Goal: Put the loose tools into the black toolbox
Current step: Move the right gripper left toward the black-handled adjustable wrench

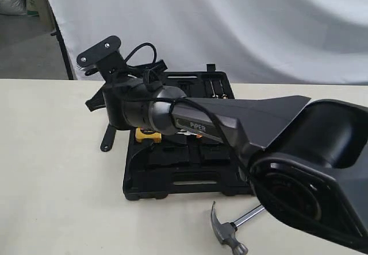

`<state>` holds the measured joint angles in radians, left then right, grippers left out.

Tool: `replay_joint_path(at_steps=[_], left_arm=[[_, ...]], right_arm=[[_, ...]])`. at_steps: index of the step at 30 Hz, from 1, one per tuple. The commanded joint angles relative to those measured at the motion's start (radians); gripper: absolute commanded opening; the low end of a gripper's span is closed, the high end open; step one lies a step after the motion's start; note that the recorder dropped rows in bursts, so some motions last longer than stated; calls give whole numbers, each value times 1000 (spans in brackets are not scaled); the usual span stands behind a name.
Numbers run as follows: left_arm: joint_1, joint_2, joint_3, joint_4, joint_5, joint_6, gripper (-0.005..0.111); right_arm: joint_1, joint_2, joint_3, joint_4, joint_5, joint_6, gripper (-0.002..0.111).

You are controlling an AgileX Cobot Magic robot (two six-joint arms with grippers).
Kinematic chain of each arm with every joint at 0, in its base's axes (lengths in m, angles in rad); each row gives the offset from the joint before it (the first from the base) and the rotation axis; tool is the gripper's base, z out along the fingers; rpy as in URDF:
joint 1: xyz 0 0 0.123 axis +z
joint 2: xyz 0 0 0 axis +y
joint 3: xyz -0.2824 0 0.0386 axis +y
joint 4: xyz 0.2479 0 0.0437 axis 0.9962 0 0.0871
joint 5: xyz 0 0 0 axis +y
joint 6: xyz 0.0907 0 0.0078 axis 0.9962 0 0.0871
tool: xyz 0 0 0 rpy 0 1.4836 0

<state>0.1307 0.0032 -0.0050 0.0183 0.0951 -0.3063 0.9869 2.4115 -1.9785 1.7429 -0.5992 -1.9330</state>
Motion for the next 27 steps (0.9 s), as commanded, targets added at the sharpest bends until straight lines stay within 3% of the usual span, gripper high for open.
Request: replay_joint_path(at_steps=[1, 8, 15, 17, 24, 27], left_arm=[[25, -3, -3, 4, -7, -5, 1], [25, -3, -3, 4, -7, -5, 1], [25, -3, -3, 4, -7, -5, 1], [25, -3, -3, 4, -7, -5, 1], [25, -3, -3, 4, -7, -5, 1], [25, -3, -3, 4, -7, -5, 1]], right_arm=[[-4, -4, -3, 2, -46, -2, 0], [40, -4, -3, 2, 224, 125, 0], [4, -7, 3, 2, 431, 274, 0], [1, -11, 7, 2, 342, 217, 0], [15, -12, 7, 2, -313, -174, 0], [15, -12, 7, 2, -495, -193, 0]])
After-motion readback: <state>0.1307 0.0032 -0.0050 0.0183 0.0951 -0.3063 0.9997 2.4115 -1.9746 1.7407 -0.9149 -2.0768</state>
